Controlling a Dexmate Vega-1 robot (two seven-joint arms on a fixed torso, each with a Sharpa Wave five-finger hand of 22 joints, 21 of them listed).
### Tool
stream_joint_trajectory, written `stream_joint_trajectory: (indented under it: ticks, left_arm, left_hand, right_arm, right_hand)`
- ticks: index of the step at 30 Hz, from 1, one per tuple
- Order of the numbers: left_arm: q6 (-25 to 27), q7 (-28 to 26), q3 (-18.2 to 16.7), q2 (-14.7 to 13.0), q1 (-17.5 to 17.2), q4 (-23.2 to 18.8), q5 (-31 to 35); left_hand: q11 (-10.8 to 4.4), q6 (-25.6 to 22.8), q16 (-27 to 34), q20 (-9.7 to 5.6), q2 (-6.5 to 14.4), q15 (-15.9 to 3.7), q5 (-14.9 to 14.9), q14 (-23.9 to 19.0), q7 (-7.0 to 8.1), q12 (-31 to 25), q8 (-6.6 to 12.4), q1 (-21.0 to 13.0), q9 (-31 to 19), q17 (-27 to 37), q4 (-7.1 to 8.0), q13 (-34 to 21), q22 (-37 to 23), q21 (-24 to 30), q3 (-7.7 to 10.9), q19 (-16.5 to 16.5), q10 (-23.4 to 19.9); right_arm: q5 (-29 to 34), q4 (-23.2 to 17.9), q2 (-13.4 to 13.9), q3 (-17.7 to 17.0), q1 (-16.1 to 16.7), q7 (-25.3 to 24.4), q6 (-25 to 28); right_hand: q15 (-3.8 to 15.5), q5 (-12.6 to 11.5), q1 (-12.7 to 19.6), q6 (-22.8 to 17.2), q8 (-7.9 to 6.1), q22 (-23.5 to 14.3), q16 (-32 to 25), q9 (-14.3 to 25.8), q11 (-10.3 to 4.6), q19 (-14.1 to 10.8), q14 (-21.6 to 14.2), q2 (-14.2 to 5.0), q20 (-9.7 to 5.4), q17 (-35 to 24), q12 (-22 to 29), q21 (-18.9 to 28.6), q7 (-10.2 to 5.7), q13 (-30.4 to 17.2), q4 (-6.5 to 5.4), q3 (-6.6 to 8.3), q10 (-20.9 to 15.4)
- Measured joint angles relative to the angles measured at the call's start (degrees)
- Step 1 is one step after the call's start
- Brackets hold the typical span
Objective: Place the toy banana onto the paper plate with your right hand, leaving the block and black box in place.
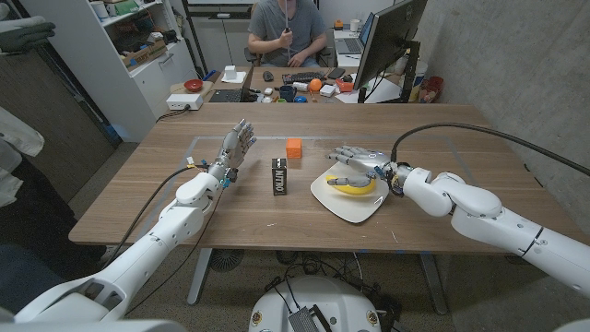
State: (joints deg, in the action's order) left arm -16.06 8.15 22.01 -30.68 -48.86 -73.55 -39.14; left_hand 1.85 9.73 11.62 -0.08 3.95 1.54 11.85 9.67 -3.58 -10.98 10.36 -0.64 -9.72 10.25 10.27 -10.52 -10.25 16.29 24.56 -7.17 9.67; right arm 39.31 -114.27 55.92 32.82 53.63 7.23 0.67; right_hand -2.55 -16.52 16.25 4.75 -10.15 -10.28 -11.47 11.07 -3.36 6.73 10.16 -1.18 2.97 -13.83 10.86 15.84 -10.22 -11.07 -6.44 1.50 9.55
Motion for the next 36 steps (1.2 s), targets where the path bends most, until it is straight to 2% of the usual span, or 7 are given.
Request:
stream_joint_trajectory:
  ticks: [8,11,15,21,36]
  left_arm:
    - [-0.05,-0.16,-0.14,-0.20,-0.34,-0.48,0.01]
    - [-0.10,-0.22,-0.21,-0.27,-0.48,-0.66,-0.01]
    - [-0.19,-0.39,-0.31,-0.34,-0.70,-0.91,-0.02]
    - [-0.27,-0.51,-0.43,-0.53,-0.94,-1.24,-0.04]
    - [-0.37,-0.71,-0.61,-0.70,-1.46,-1.81,-0.13]
  left_hand:
    - [0.00,0.00,0.00,0.00,0.00,0.00,0.00,0.00,0.00,0.00,0.00,0.00,0.00,0.00,0.00,0.00,0.00,-0.23,0.00,0.00,0.00]
    - [0.00,0.00,0.00,0.00,0.00,0.00,0.00,0.00,0.00,0.00,0.00,0.00,0.00,0.00,0.00,0.00,0.00,-0.44,0.00,-0.01,0.00]
    - [0.00,0.00,0.00,0.00,0.00,0.00,0.00,0.00,0.00,0.00,0.00,0.00,0.00,0.00,0.00,0.00,0.00,-0.44,0.00,-0.01,0.00]
    - [0.00,0.00,0.00,0.00,0.00,0.00,0.00,0.00,0.00,0.00,0.00,0.00,0.00,0.00,0.00,0.00,0.00,-0.44,0.00,-0.01,0.00]
    - [0.00,0.00,0.00,0.00,0.00,0.00,0.00,0.00,0.00,0.00,0.00,0.00,0.00,0.00,0.00,0.00,0.00,-0.83,0.00,-0.01,0.00]
  right_arm:
    - [-3.97,0.17,0.19,-1.80,0.11,-1.64,-1.80]
    - [-4.64,0.15,0.27,-2.24,0.11,-2.02,-2.03]
    - [-5.76,0.01,0.30,-2.84,0.12,-2.39,-2.40]
    - [-8.09,-0.23,0.30,-3.79,0.25,-2.98,-3.40]
    - [-12.08,-0.88,0.36,-5.93,0.61,-4.67,-5.79]
  right_hand:
    - [0.64,-0.01,-2.82,0.93,0.00,0.00,0.00,0.00,0.00,0.00,-0.25,-0.50,0.00,0.00,0.00,0.00,-0.28,0.00,-1.49,-1.02,0.00]
    - [1.10,-0.01,-4.92,1.74,0.00,0.00,0.00,0.00,0.00,0.01,-0.18,-0.74,-0.01,0.27,0.00,-0.60,0.53,0.00,-2.27,-1.81,-0.01]
    - [2.08,-0.02,-8.64,3.79,0.00,0.00,0.00,-0.01,-0.31,2.18,-0.42,-0.98,-0.92,0.52,0.00,-1.89,1.14,0.00,-3.53,-3.27,0.31]
    - [2.17,-0.25,-10.89,4.68,-0.01,0.01,0.00,-0.05,-0.31,2.87,-0.33,-0.88,-1.02,0.53,0.00,-2.33,2.04,0.06,-3.61,-4.59,0.31]
    - [2.16,-0.25,-12.76,4.99,-0.01,0.16,0.24,-0.15,-0.31,3.17,-0.33,-0.50,-1.33,0.79,0.00,-3.16,2.35,0.15,-3.47,-5.71,0.30]
